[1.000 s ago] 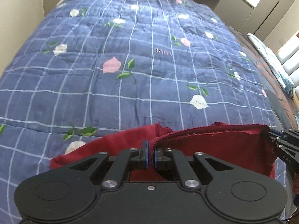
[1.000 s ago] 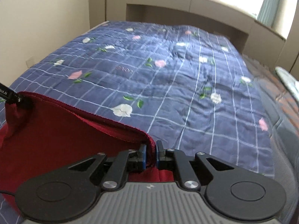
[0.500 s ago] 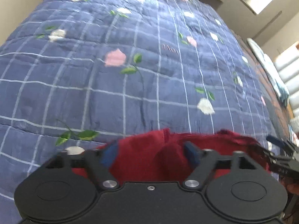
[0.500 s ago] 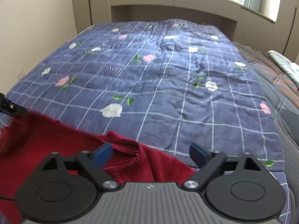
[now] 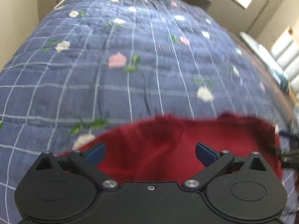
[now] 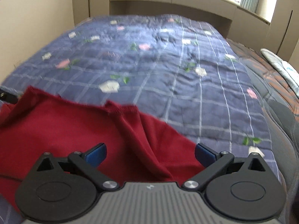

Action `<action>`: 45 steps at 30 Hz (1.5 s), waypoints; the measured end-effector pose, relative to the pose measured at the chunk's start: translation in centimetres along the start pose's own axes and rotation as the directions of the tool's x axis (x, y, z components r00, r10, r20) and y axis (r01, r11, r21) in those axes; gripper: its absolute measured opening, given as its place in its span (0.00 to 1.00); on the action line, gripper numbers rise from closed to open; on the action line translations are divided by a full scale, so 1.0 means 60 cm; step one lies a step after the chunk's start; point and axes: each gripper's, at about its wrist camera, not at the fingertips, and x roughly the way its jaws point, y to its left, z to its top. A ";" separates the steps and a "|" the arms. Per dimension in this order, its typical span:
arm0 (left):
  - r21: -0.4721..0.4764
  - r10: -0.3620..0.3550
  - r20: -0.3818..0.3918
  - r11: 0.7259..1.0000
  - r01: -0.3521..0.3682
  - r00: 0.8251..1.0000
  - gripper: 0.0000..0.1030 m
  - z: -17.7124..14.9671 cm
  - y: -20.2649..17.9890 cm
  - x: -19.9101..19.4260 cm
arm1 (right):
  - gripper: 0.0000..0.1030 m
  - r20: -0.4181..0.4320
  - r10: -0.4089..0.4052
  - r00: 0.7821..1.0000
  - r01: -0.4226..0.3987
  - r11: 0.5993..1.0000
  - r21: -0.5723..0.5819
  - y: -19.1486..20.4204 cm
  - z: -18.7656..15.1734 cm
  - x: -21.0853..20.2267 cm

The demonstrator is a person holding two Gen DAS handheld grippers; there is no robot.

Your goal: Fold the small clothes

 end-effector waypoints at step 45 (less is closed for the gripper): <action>-0.340 0.477 0.115 0.843 -0.416 0.872 0.99 -0.341 -0.227 -0.526 | 1.00 0.245 0.133 0.960 -0.128 0.991 -0.034 0.062 -0.137 -0.580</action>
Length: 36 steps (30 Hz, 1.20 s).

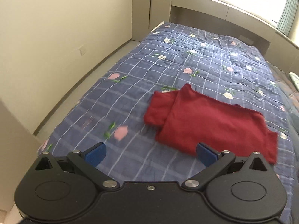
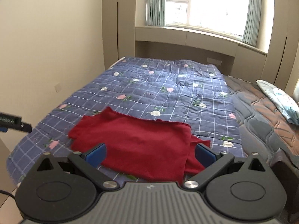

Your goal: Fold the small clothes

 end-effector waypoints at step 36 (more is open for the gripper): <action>-0.054 -0.020 -0.067 0.998 0.016 0.998 0.99 -0.100 -0.005 -0.157 | 1.00 -0.118 0.007 0.993 0.004 0.995 0.096 -0.004 -0.030 -0.110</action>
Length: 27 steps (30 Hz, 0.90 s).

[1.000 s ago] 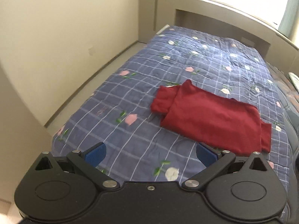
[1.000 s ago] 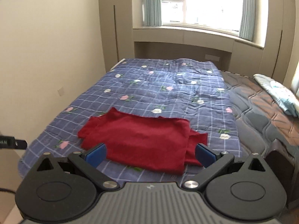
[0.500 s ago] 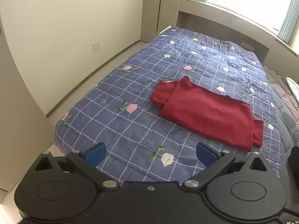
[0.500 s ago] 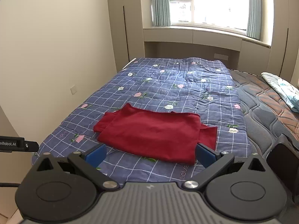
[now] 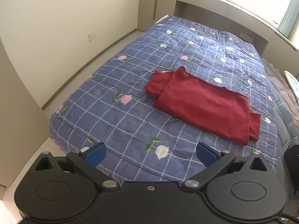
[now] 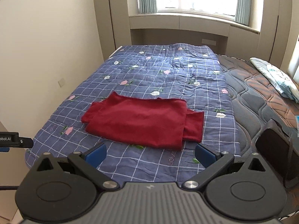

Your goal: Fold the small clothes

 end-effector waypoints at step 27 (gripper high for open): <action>0.094 -0.157 -0.163 0.980 0.173 0.974 0.99 0.220 -0.027 0.368 | 1.00 -0.004 -0.147 0.989 0.147 0.988 -0.042 0.091 0.123 0.364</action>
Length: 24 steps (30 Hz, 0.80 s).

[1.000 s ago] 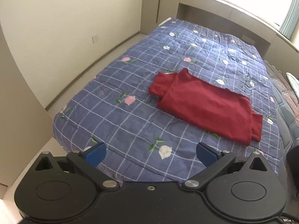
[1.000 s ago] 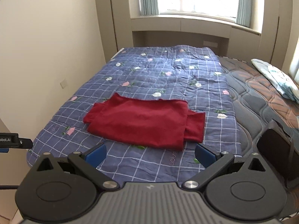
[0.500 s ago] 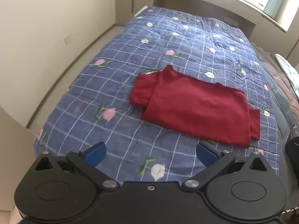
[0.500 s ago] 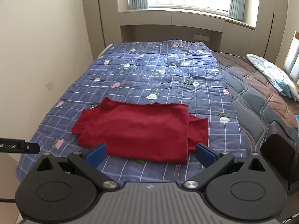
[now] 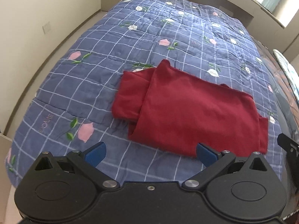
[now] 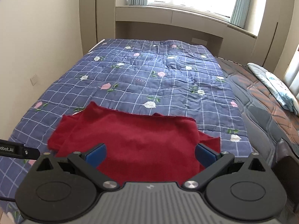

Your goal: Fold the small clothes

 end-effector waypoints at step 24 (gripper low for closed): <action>-0.202 0.020 0.107 0.979 0.002 0.994 0.99 -0.012 0.073 0.268 | 1.00 0.111 0.000 0.994 0.032 0.958 -0.286 0.072 -0.086 0.270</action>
